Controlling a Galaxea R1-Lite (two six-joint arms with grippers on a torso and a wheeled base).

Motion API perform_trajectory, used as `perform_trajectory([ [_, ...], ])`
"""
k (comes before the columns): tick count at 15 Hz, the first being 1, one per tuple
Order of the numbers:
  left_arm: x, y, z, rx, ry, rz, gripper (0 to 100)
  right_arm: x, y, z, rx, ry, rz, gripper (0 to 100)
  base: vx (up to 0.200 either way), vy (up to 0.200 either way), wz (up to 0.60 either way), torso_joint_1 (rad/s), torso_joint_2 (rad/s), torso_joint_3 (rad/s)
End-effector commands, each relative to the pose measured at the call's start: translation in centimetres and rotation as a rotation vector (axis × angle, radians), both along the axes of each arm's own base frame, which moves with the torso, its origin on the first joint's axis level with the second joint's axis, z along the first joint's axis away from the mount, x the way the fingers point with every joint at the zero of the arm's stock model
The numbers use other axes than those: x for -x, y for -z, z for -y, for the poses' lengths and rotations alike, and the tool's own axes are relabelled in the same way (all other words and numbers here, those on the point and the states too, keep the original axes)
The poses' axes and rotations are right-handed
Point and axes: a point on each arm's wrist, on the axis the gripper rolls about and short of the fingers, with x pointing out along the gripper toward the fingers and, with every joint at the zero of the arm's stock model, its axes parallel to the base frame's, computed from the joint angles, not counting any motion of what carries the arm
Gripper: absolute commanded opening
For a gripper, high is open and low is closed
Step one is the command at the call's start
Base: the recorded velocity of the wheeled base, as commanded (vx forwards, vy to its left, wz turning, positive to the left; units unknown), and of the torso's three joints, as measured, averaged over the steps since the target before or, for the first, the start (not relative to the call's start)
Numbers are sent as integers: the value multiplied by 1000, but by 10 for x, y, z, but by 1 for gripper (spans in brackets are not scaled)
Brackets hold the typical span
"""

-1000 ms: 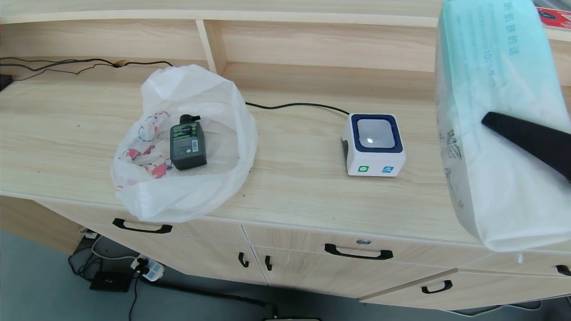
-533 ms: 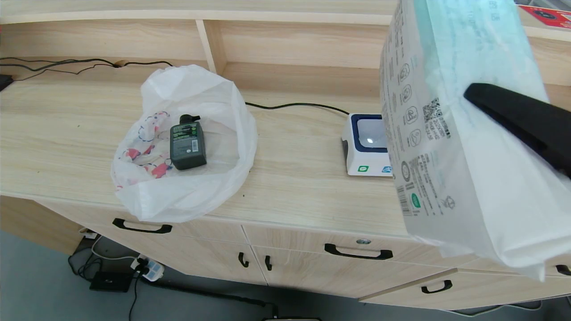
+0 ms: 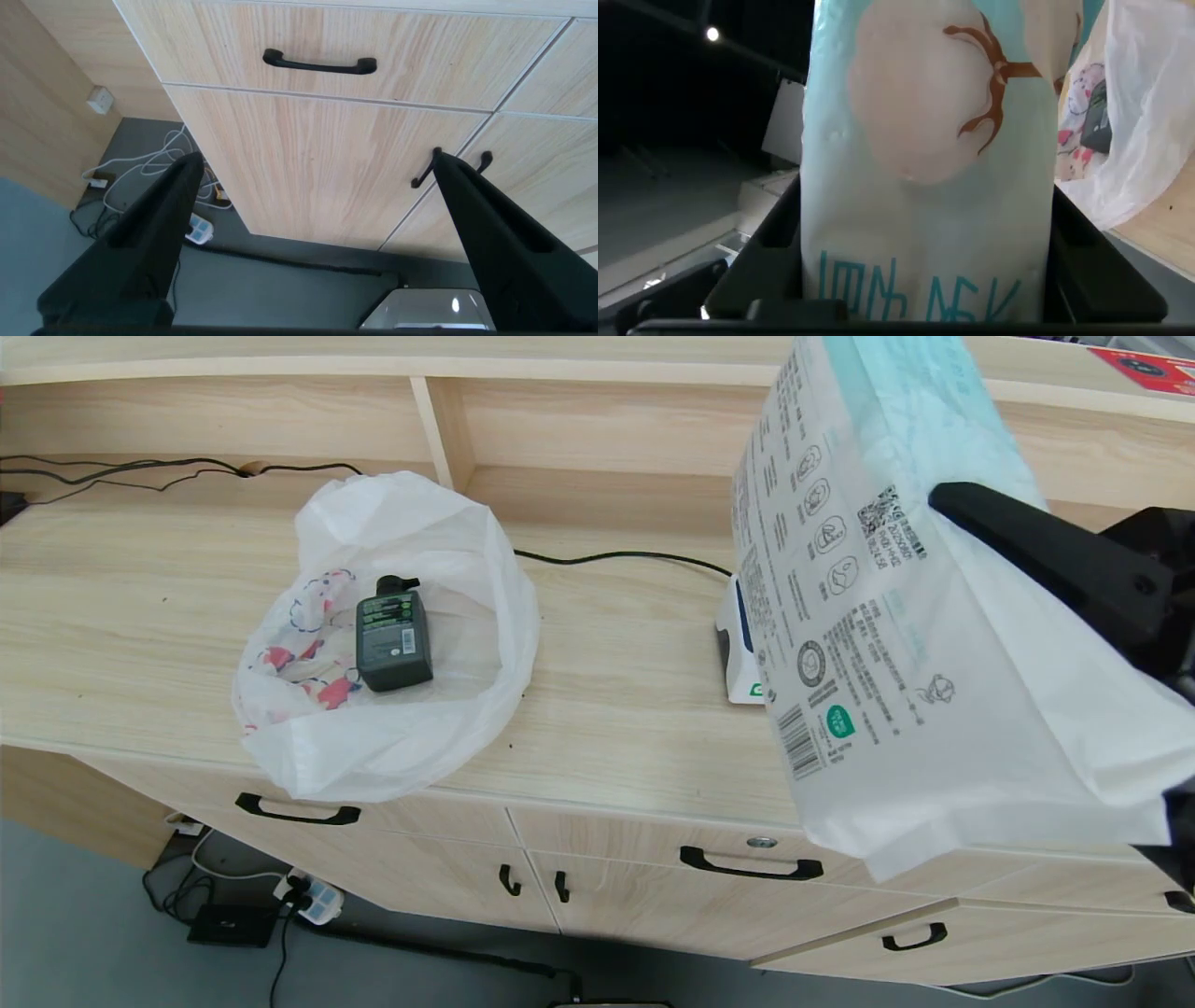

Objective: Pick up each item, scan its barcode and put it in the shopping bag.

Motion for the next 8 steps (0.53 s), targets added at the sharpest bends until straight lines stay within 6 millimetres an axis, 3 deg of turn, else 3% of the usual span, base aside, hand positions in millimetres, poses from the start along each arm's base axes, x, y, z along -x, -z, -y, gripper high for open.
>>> perform_trajectory([
  [1, 0, 0, 0, -1, 1, 1, 100, 0, -1, 0, -18, -19, -24, 0, 0, 0, 0, 0, 0, 0],
  [5, 0, 0, 0, -3, 1, 1, 100, 6, -24, 0, -163, -166, -127, 0, 0, 0, 0, 0, 0, 0],
  [8, 0, 0, 0, -4, 1, 2, 100, 10, -31, -2, -209, -243, -178, 0, 0, 0, 0, 0, 0, 0],
])
